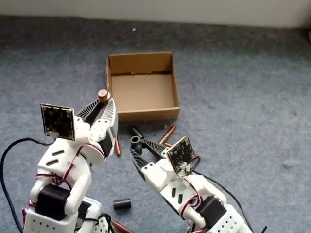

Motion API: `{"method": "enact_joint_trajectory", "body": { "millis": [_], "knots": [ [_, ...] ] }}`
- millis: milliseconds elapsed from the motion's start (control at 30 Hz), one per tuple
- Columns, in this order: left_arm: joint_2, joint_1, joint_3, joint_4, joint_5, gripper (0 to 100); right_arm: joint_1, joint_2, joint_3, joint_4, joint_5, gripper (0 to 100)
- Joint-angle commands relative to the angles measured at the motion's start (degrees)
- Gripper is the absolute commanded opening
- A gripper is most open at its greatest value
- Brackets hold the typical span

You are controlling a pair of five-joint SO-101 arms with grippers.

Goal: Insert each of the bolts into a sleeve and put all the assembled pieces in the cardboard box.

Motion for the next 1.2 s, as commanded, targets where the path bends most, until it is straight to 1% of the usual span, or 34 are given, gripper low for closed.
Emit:
{"method": "enact_joint_trajectory", "body": {
  "millis": [0,100,367,433,533,633,767,867,967,1067,1167],
  "knots": [
    [-2.86,6.99,-0.31,-1.14,0.70,9,-1.54,-1.54,1.01,-5.14,0.79,0.5],
    [-4.44,8.84,-0.40,0.62,0.70,9,-1.27,-1.63,1.89,-7.25,0.79,0.5],
    [-5.85,9.27,0.84,3.25,0.70,10,-1.27,-1.63,2.24,-11.74,0.79,0.5],
    [-5.85,10.77,1.01,3.34,0.26,10,-1.27,-1.63,2.33,-11.65,0.79,0.5],
    [-5.85,13.67,1.01,3.34,-2.37,9,-1.19,-1.63,2.42,-11.38,0.79,0.5],
    [-5.85,15.43,1.01,3.34,-2.64,9,-1.19,-1.63,3.74,-11.38,0.79,0.5],
    [-5.93,14.90,0.48,2.99,-2.73,9,-1.19,-1.63,5.32,-11.38,0.79,0.5],
    [-5.93,12.79,-0.48,3.34,-2.73,9,-1.19,-1.63,5.58,-11.38,0.79,0.5],
    [-5.93,11.21,-1.36,3.34,-2.81,5,-1.19,-1.63,5.58,-11.38,0.79,0.5],
    [-5.93,11.65,-1.89,3.34,-7.56,1,-1.19,-1.63,5.58,-11.47,0.79,0.5],
    [-5.93,12.26,-1.89,3.34,-8.00,1,-1.19,-1.63,5.67,-11.47,0.88,0.5]
  ]
}}
